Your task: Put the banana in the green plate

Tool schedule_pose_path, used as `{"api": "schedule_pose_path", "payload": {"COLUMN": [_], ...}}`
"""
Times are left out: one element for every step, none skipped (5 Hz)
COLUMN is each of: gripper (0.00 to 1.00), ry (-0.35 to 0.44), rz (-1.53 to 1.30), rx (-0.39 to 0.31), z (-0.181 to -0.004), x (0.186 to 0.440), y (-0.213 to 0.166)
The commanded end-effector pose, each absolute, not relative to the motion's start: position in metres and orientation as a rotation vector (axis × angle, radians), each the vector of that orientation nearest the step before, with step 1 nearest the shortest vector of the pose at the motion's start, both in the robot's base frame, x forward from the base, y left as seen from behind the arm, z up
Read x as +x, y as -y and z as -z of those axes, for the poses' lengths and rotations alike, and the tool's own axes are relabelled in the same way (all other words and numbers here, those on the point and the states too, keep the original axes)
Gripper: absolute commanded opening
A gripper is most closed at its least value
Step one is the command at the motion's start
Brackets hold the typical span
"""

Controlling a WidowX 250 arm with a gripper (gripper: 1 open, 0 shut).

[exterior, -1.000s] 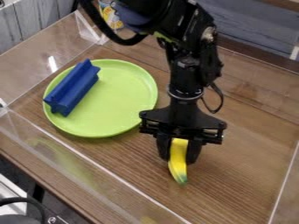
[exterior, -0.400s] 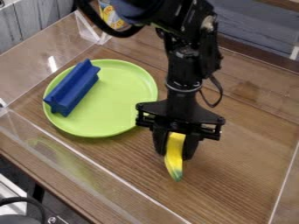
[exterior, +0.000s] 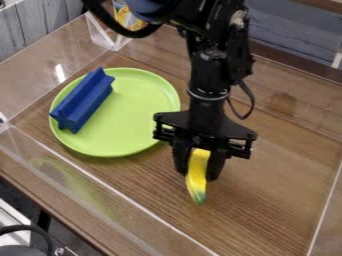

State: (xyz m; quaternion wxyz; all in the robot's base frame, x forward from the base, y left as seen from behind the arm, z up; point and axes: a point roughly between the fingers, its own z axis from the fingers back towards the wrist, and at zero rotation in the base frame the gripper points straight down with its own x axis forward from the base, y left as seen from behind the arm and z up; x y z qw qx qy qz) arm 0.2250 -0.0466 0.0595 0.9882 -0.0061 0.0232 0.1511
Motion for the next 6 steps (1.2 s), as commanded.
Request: {"api": "schedule_pose_path", "payload": {"gripper": [0.0,0.0,0.0,0.0,0.0,0.0], "ry": [0.019,0.022,0.028,0.038,0.055,0.07], "rz": [-0.304,-0.293,-0.278,-0.256,-0.208,-0.196], "rx": [-0.03,-0.027,-0.025,-0.024,-0.022,-0.02], "z": [-0.079,-0.084,-0.091,-0.099,-0.116,-0.138], "x": [0.235,0.234,0.233,0.232,0.233,0.233], "y": [0.043,0.04,0.035,0.028,0.019,0.006]}}
